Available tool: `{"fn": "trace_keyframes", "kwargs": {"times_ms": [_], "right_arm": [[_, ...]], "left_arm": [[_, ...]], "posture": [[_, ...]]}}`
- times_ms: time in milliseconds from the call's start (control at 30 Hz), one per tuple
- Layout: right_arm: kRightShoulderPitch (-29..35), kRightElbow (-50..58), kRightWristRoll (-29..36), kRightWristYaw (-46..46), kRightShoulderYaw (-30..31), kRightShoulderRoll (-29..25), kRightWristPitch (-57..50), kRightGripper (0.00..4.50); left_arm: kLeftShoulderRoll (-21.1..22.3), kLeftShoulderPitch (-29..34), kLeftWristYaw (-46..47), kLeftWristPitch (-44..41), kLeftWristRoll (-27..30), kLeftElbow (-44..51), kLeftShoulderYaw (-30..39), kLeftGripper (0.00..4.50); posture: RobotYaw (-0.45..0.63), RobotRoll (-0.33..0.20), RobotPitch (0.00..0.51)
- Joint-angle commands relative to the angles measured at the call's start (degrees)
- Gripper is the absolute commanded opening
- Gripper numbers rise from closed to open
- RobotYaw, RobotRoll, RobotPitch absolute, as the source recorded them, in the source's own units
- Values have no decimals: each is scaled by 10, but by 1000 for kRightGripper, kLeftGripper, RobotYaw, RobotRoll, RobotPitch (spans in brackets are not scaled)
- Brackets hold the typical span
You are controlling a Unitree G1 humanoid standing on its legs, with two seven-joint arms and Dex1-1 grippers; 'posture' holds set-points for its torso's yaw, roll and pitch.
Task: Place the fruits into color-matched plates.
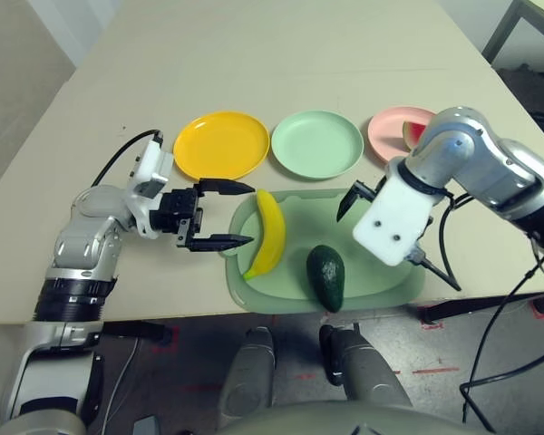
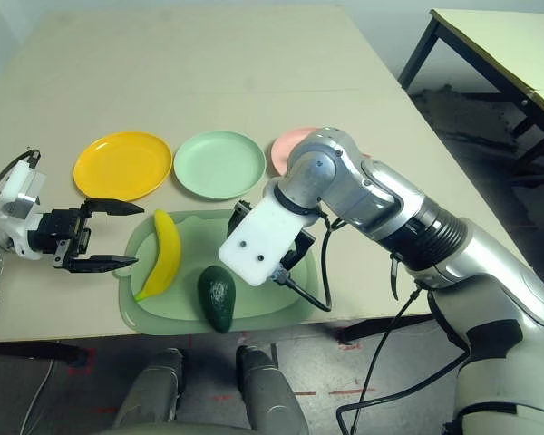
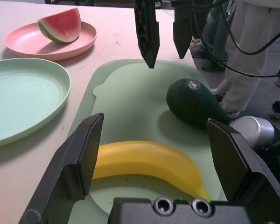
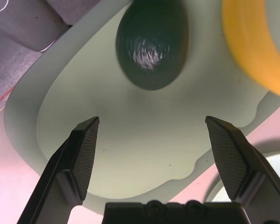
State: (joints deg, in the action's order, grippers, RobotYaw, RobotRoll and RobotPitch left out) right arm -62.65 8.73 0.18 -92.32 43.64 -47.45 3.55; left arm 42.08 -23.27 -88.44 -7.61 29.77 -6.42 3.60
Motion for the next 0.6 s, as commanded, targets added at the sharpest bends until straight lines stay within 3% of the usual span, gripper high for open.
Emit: {"fn": "trace_keyframes", "kwargs": {"times_ms": [33,600], "right_arm": [[7,21,9,-2,-9,6,-9,4420],[9,25,9,-2,3,-7,-9,4420]], "left_arm": [[11,10,-8,-5,2,15,-5,4500],[10,10,-9,-6,0,14,-6,4500]], "posture": [[26,0,200],[29,0,189]]}}
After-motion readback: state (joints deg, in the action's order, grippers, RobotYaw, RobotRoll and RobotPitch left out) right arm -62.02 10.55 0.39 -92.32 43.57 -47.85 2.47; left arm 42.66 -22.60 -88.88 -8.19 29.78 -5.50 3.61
